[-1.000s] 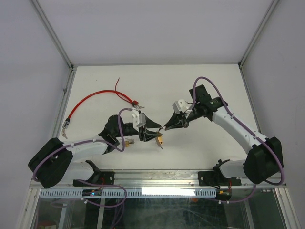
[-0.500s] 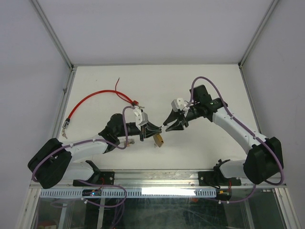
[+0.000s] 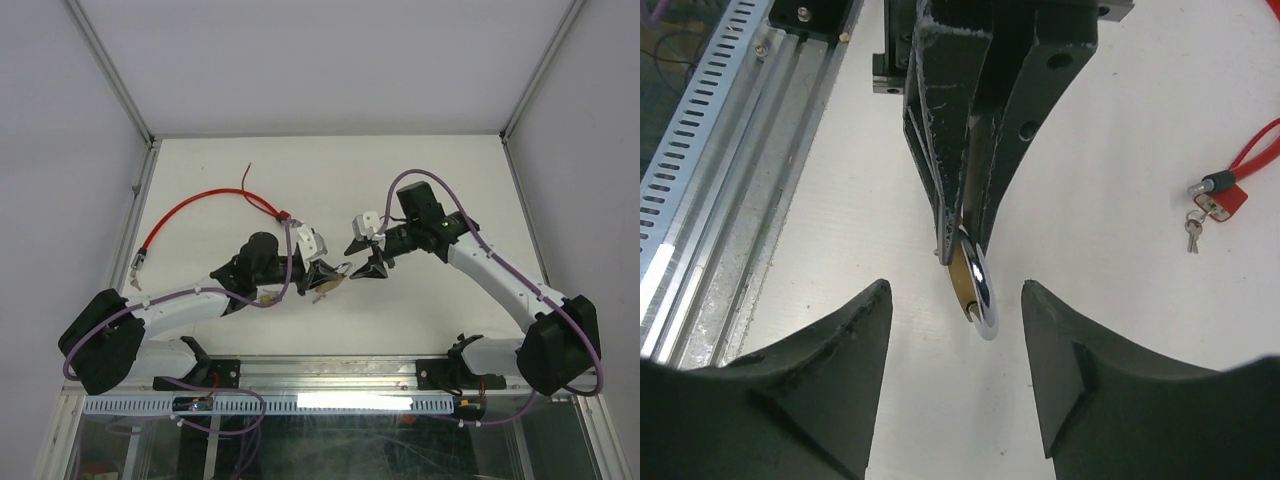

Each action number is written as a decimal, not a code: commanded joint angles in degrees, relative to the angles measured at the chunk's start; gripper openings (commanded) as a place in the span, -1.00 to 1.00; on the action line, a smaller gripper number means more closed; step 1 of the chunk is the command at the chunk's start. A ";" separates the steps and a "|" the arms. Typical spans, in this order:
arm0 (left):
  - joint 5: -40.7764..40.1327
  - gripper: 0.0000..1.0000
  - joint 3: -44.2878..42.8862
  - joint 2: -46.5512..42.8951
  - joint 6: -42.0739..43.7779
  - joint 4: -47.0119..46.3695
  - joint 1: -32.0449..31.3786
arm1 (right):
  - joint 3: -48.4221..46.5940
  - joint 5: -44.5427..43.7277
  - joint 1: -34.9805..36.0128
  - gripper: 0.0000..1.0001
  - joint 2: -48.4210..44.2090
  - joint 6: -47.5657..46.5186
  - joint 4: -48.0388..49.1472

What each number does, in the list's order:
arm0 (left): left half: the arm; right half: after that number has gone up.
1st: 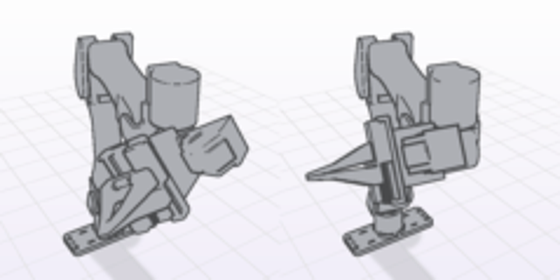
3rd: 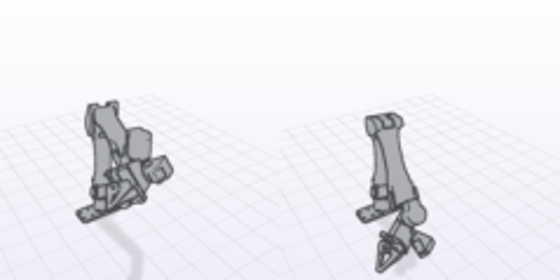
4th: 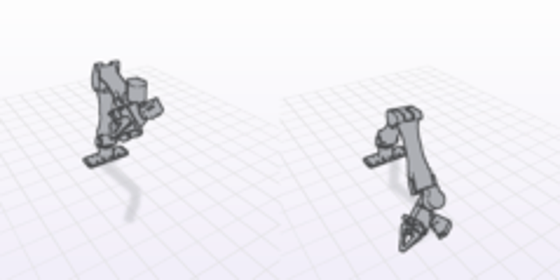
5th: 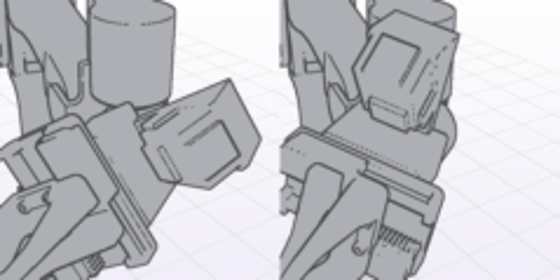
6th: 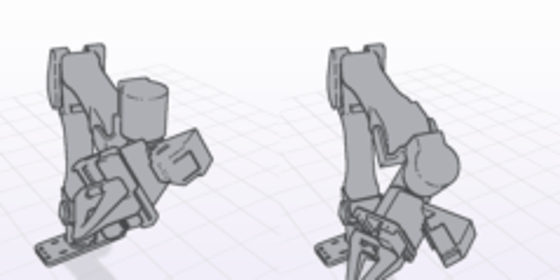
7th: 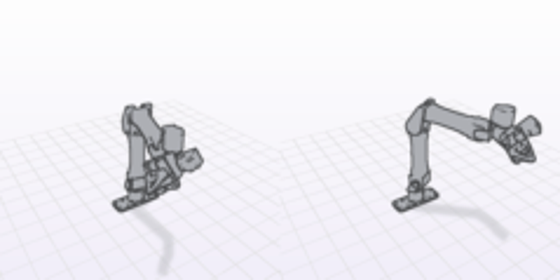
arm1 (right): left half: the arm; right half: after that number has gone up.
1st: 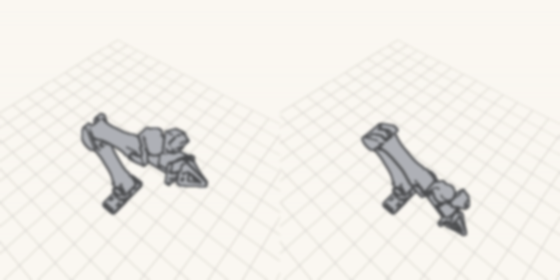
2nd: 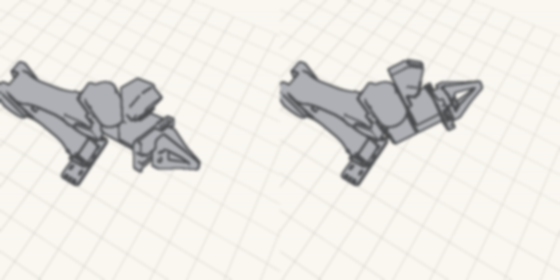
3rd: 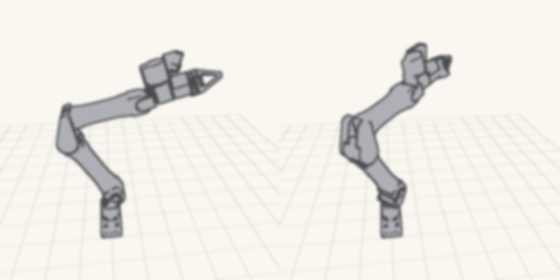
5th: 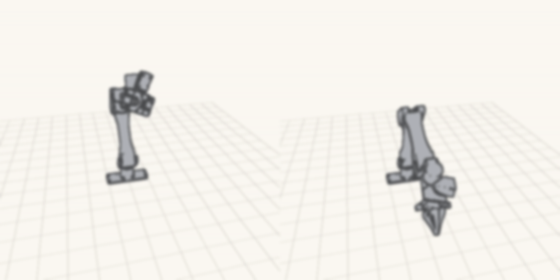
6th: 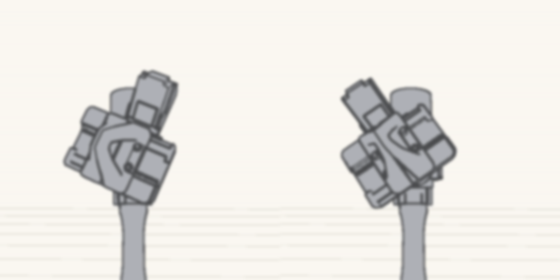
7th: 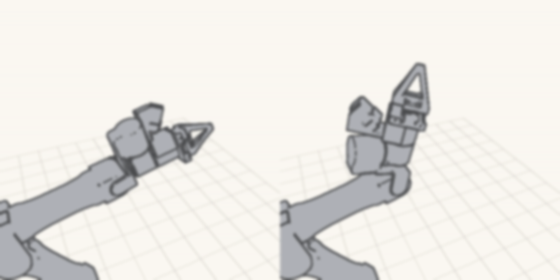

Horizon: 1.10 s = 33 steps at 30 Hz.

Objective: Lock with the key
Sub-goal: Lock the lock.

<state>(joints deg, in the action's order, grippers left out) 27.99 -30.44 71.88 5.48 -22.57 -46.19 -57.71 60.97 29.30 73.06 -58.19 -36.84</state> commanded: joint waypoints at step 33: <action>3.17 -1.00 -5.78 -0.87 1.43 -4.12 -1.44 | 0.74 -5.84 3.80 -0.64 2.88 -7.49 -0.29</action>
<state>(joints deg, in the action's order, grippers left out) 28.73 -32.45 72.10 6.66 -18.44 -47.29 -56.64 54.22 32.73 76.40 -65.45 -37.71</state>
